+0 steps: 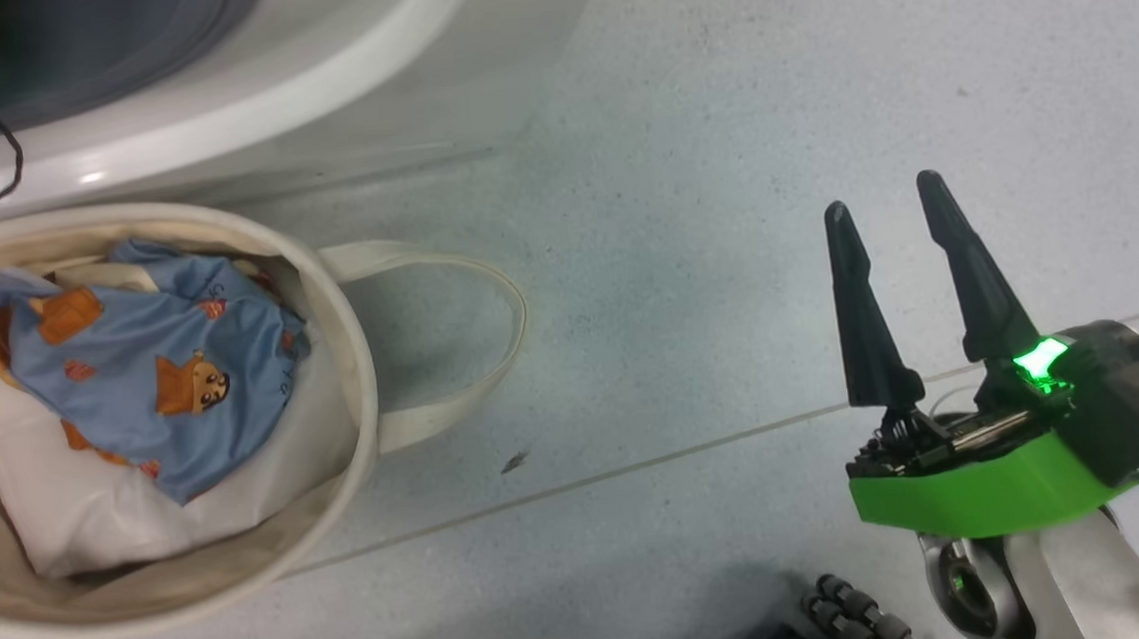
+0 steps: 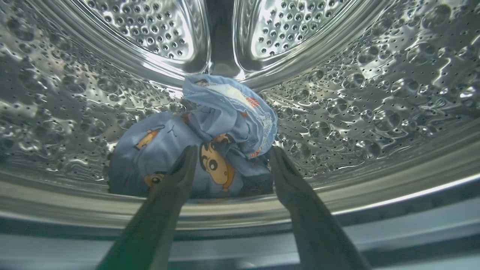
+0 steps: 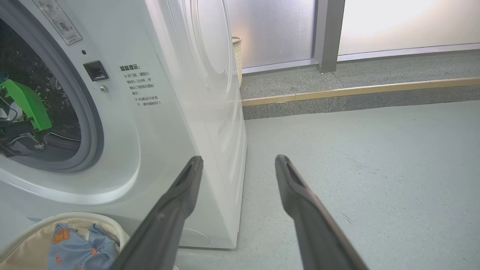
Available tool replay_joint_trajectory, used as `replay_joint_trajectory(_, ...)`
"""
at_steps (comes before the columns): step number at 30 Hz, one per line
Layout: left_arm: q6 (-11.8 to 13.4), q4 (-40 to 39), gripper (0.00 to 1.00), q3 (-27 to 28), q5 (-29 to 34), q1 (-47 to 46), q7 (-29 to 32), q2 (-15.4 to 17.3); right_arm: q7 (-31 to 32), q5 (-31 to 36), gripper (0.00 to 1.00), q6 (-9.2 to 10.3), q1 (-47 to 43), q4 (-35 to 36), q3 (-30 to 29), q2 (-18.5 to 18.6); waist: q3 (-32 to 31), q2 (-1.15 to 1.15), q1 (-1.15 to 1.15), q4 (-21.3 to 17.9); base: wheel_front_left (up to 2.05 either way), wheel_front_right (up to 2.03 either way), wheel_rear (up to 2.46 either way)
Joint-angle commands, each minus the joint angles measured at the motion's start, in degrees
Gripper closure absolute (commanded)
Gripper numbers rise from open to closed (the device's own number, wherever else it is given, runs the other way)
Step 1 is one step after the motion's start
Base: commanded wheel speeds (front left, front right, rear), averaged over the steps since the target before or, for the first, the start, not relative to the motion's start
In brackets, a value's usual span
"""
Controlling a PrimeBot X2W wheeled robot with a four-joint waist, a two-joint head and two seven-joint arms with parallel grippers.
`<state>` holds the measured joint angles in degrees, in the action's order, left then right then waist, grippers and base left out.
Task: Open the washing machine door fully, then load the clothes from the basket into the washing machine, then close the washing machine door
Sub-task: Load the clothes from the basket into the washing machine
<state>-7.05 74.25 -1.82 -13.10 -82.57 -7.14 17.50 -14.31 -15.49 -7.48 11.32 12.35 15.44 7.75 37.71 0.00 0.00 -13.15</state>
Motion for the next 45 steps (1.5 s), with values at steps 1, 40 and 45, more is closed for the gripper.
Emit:
replay_joint_trajectory(1, 0.25, -1.25, 0.0, 0.03, 0.31, -0.03, -0.53, 2.37, -0.69, -0.53, 0.0, -0.01, -1.26, 1.12, 1.3, -0.07, -0.89, 0.0, 0.0, -0.09, 0.0, 0.0, 0.0)
replay_joint_trajectory(40, 0.04, -43.04, 0.0, -1.34, -9.1, 58.09, -7.86, -2.9, -0.69, -6.93, 0.0, -0.01, -0.25, -20.35, -2.31, 6.2, -33.16, 0.0, 0.0, 12.16, 0.0, 0.0, 0.0)
replay_joint_trajectory(45, 0.09, -45.95, 0.0, 1.89, -6.6, 62.93, -7.86, -4.94, -0.69, -7.65, 0.0, -0.01, -3.02, -20.83, -3.87, 6.89, -35.77, 0.0, 0.0, 12.91, 0.0, 0.0, 0.0)
